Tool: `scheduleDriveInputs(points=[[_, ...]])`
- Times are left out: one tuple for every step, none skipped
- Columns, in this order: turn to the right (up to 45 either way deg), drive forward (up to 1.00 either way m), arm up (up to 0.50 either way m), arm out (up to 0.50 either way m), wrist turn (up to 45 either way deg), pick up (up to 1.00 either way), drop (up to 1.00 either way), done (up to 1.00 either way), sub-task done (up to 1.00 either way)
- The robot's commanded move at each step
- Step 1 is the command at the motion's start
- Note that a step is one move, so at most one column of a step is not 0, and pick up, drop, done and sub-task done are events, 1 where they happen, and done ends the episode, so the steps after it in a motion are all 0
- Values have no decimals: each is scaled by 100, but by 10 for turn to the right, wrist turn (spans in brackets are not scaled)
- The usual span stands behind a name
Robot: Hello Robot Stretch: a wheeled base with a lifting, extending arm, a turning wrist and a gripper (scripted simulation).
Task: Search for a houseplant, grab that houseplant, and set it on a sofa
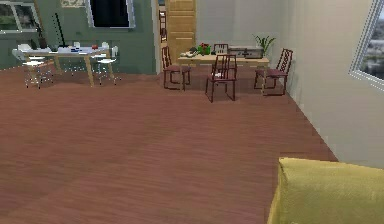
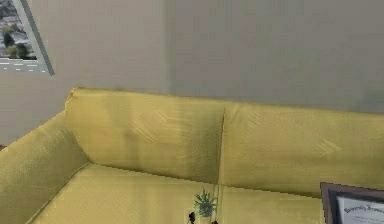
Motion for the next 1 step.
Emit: scheduleDriveInputs(points=[[0, 0, 0, 0, 0, 0, 0, 100, 0]])
